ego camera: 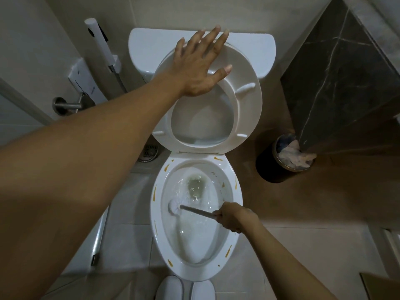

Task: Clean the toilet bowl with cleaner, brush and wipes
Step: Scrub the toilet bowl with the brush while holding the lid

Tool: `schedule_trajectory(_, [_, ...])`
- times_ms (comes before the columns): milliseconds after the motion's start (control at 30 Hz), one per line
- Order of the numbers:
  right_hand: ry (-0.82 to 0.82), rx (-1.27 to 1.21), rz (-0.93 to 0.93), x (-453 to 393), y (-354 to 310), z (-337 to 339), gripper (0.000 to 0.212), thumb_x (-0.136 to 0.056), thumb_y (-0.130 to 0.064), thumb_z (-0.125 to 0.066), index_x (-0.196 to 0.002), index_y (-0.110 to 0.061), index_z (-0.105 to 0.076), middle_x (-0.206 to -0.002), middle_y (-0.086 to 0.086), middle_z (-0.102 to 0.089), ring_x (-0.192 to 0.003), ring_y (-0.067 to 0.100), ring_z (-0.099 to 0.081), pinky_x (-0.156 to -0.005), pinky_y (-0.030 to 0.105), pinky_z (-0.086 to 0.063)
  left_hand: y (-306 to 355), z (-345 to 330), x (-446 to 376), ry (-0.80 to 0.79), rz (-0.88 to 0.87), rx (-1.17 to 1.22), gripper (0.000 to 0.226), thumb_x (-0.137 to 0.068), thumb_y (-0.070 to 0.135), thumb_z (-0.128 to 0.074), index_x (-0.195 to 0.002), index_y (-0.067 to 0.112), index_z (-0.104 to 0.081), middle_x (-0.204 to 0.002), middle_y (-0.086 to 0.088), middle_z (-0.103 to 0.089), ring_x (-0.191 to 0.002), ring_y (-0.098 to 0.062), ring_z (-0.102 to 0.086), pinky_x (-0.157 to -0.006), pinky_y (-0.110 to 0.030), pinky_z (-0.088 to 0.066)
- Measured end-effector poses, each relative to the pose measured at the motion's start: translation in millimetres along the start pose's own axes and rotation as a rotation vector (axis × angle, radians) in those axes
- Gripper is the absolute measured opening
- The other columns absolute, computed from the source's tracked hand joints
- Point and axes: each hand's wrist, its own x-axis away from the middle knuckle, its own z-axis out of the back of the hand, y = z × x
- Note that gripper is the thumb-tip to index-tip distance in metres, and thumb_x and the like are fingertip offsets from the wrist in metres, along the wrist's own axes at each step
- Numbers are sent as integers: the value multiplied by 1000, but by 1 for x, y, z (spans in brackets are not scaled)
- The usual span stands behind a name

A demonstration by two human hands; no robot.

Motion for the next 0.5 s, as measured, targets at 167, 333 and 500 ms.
schedule_trajectory(167, [47,14,58,-2,-1,1,37,-103,-27,-35,-136,-19,-51,-103,7,-56,-79,21,-50,-73,33,-50,-2,-1,-1,-9,-5,-15,72,-94,62,-19,-152,27,6,-160,1,7,-147,-26,5,-115,-55,0])
schedule_trajectory(333, [48,-124,4,-4,3,-21,37,-101,-32,-37,-133,-20,-52,-98,7,-58,-67,19,-49,-50,25,-41,0,1,1,-13,-3,-2,70,-96,61,-19,-152,26,6,-160,1,8,-147,-26,6,-115,-53,3])
schedule_trajectory(500, [-91,-66,-48,16,17,9,35,-100,-36,-42,-129,-24,-59,-61,0,-49,-43,12,-39,-37,18,-33,-1,-1,0,-5,-6,-15,72,-94,63,-17,-152,26,4,-160,-1,7,-147,-26,5,-115,-54,2])
